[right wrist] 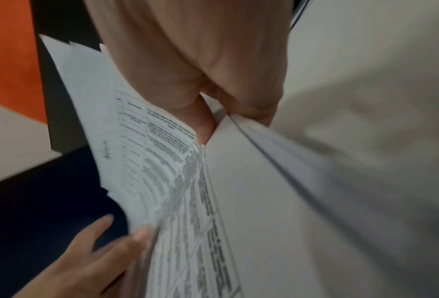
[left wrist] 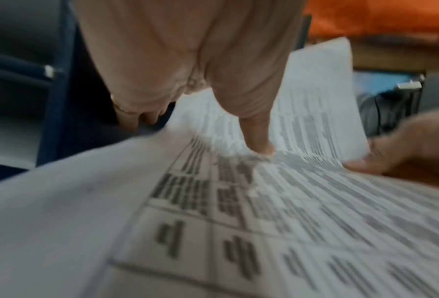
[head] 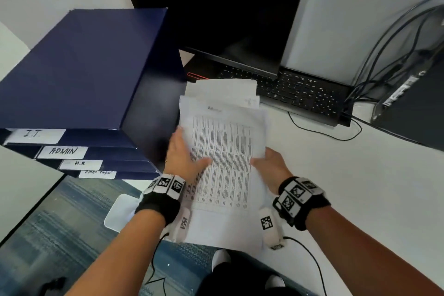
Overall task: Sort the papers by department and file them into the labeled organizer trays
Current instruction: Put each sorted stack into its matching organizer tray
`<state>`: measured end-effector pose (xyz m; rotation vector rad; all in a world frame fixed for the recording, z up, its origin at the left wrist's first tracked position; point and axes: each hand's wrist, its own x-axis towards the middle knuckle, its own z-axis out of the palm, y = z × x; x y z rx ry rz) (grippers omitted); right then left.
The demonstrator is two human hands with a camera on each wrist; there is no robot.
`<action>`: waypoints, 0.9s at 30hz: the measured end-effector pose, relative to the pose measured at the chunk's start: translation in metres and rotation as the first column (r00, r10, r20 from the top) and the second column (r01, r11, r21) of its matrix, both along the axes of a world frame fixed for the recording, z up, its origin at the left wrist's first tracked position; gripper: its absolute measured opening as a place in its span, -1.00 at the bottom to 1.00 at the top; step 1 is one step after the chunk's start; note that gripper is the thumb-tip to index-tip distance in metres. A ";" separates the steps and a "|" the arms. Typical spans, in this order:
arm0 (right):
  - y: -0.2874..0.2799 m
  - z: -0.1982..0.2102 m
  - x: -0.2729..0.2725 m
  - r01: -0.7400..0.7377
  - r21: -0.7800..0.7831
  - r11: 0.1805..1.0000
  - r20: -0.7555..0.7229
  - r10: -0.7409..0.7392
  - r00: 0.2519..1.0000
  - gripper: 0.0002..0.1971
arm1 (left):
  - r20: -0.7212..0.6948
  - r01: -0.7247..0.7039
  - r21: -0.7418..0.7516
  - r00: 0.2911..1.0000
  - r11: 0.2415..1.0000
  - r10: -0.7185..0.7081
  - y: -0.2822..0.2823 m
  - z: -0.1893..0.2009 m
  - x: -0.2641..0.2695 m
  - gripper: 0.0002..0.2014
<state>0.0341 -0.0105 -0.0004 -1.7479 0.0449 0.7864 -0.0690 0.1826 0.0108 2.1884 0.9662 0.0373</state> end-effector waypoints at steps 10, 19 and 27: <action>-0.071 0.073 0.014 0.130 0.198 0.972 0.370 -0.197 0.908 -0.68 | 0.464 0.035 -0.265 0.880 0.964 0.096 -0.070 0.073 0.026 -0.73; -0.136 0.097 0.002 0.265 0.388 0.883 0.555 -0.453 0.697 -0.63 | 0.568 0.049 -0.309 0.811 0.950 0.143 -0.169 0.089 0.043 -0.56; -0.175 0.087 -0.008 0.318 0.403 0.858 0.459 -0.491 0.741 -0.53 | 0.466 0.065 -0.518 0.858 0.853 0.217 -0.202 0.079 0.039 -0.35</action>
